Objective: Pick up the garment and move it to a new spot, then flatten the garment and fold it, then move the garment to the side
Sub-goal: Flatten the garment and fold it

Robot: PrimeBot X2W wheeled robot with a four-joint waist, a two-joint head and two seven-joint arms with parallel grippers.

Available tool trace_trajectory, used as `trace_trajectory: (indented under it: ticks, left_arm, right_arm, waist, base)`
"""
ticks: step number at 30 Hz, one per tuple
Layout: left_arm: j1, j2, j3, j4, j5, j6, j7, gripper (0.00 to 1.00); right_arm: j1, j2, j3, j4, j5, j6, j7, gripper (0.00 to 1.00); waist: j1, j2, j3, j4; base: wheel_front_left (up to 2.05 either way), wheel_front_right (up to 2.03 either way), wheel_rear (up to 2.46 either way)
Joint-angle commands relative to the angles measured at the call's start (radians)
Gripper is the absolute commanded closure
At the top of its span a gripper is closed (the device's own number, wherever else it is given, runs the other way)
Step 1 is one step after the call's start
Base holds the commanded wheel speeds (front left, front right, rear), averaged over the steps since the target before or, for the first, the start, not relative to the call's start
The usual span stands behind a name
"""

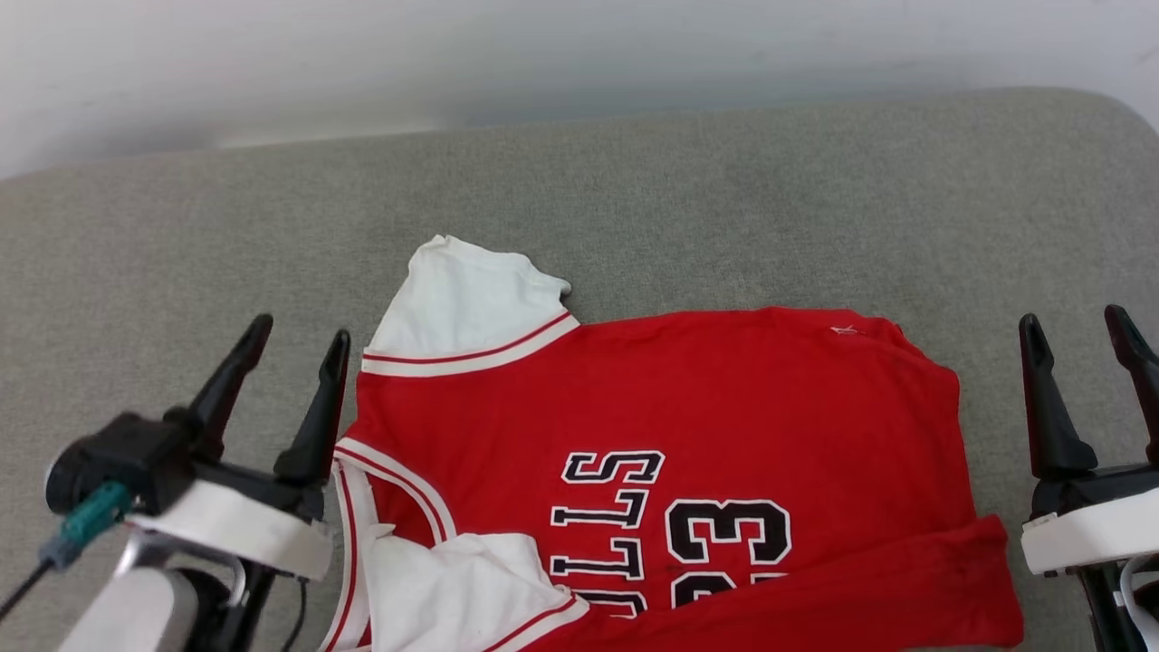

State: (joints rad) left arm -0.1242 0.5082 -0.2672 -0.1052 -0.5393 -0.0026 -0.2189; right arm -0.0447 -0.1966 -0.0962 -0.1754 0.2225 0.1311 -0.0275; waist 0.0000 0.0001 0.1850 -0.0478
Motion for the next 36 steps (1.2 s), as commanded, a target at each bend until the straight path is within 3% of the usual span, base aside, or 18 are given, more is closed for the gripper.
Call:
trace_trajectory:
  ticks: [1,9,17,24,28,35,36]
  left_arm:
    - [-0.042,0.018,-0.007,0.004,0.004,-0.013,0.028,0.0]
    - [-0.399,0.159,-0.048,0.076,-0.071,-0.11,0.358,0.0]
    - [-0.716,0.272,-0.145,0.223,-0.237,-0.127,0.793,0.0]
    - [-0.873,0.311,-0.237,0.353,-0.356,-0.128,1.078,0.0]
    - [-0.91,0.325,-0.282,0.395,-0.396,-0.128,1.175,0.0]
    - [-0.921,0.336,-0.335,0.445,-0.399,-0.128,1.179,0.0]
    - [-0.914,0.342,-0.361,0.458,-0.395,-0.128,1.18,0.3]
  right_arm:
    - [-0.021,0.011,-0.004,-0.007,0.0,-0.001,-0.009,0.0]
    - [-0.08,0.042,0.0,-0.023,-0.024,-0.001,-0.029,0.0]
    - [-0.106,0.07,0.006,-0.002,-0.032,-0.001,-0.058,0.0]
    - [-0.133,0.089,0.017,0.02,-0.031,-0.001,-0.081,0.0]
    - [-0.148,0.1,0.017,0.032,-0.031,-0.001,-0.094,0.0]
    - [-0.159,0.111,0.012,0.049,-0.032,-0.001,-0.107,0.0]
    - [-0.161,0.113,0.011,0.053,-0.033,-0.001,-0.109,0.0]
  waist:
    - [0.0,-0.0001,0.04,-0.021]
    - [0.0,-0.0001,0.169,-0.096]
    - [0.0,-0.0001,0.262,-0.163]
    - [0.0,-0.0001,0.327,-0.206]
    - [0.0,-0.0001,0.355,-0.224]
    - [0.0,-0.0001,0.381,-0.236]
    - [0.0,-0.0001,0.386,-0.236]
  base:
    - [0.0,0.0,0.0]
    - [0.0,0.0,0.0]
    - [0.0,0.0,0.0]
    - [0.0,0.0,0.0]
    - [0.0,0.0,0.0]
    - [0.0,0.0,0.0]
    - [0.0,0.0,0.0]
